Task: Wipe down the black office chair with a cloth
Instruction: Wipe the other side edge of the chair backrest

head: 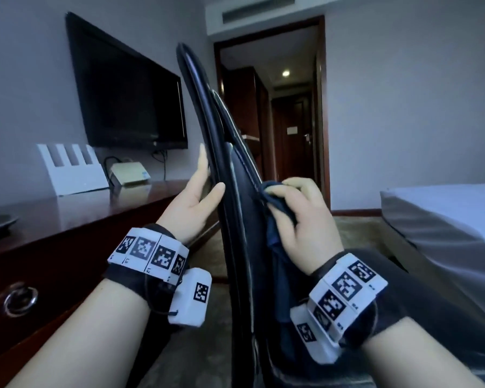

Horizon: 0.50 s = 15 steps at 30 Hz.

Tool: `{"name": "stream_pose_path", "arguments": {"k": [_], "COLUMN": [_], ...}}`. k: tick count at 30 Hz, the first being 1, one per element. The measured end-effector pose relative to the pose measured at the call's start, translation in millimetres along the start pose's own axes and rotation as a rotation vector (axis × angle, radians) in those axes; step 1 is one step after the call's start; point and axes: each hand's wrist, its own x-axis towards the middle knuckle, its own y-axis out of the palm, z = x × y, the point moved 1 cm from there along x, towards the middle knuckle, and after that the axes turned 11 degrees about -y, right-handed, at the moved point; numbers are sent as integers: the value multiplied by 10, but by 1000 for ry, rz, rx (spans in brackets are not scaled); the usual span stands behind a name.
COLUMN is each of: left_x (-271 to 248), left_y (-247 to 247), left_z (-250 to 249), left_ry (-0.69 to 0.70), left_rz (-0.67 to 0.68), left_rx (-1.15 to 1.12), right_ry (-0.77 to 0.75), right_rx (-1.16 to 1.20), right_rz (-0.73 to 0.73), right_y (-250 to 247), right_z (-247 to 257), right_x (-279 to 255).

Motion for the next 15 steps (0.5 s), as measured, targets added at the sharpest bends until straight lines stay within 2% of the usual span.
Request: {"name": "stream_pose_path", "arguments": {"k": [2,6,8,11,15], "left_x": [37,35,60,79,93], "left_y": [-2,-16,-42,-34,-42], "left_z": [17,80,107,140,195], "left_ry": [-5,11,26,51,62], "left_rz": [52,61,61,78,86], "left_rx": [-75,-79,-66,-46,-66], "right_ry": [5,5,-39,-118,-110], "right_rx": [-25,-44,-60,-85,-87], "right_rz": [15,142,166,124,93], "right_y": [46,195,248,303,376], "right_z": [-25,-24,-18,8,20], "right_x": [344,784,839,819,736]}}
